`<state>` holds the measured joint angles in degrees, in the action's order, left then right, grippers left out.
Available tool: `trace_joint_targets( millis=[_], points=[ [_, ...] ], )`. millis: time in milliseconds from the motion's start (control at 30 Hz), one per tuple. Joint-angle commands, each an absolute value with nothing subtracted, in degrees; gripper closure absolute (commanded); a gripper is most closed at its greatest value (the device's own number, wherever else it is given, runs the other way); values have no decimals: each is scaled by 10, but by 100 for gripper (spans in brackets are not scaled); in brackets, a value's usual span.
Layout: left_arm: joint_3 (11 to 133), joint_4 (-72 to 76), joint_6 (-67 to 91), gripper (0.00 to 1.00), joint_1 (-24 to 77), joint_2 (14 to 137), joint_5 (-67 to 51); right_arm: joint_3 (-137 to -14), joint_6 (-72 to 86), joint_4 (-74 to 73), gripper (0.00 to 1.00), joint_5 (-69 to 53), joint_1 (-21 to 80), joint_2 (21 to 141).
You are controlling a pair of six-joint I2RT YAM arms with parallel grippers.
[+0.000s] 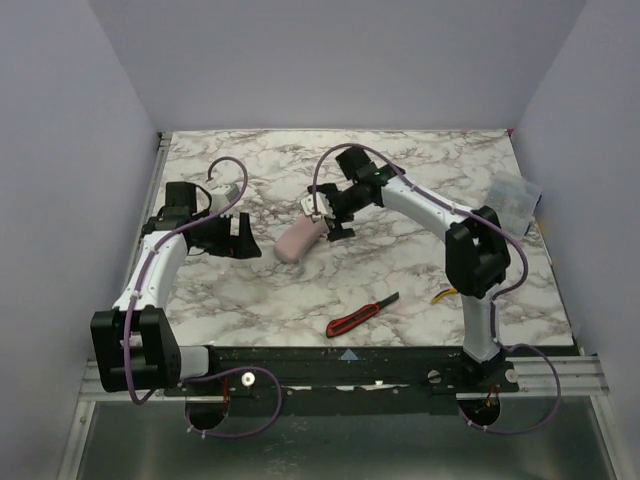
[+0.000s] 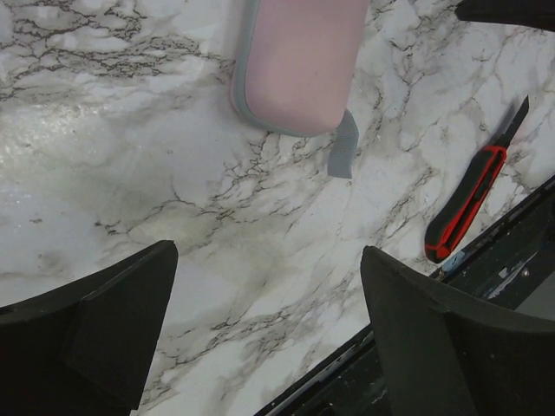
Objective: Open the umbrella
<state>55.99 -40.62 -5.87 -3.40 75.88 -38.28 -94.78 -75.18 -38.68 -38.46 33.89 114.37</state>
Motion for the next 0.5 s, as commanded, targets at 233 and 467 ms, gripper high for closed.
trace_joint_targets(
  millis=[233, 467],
  points=[
    [506, -410, -8, 10, -48, 688, -362, -1068, -891, -456, 0, -412, 387, 1277],
    [484, -364, 19, 14, -48, 659, -384, -1089, -889, -466, 4, -377, 388, 1328]
  ],
)
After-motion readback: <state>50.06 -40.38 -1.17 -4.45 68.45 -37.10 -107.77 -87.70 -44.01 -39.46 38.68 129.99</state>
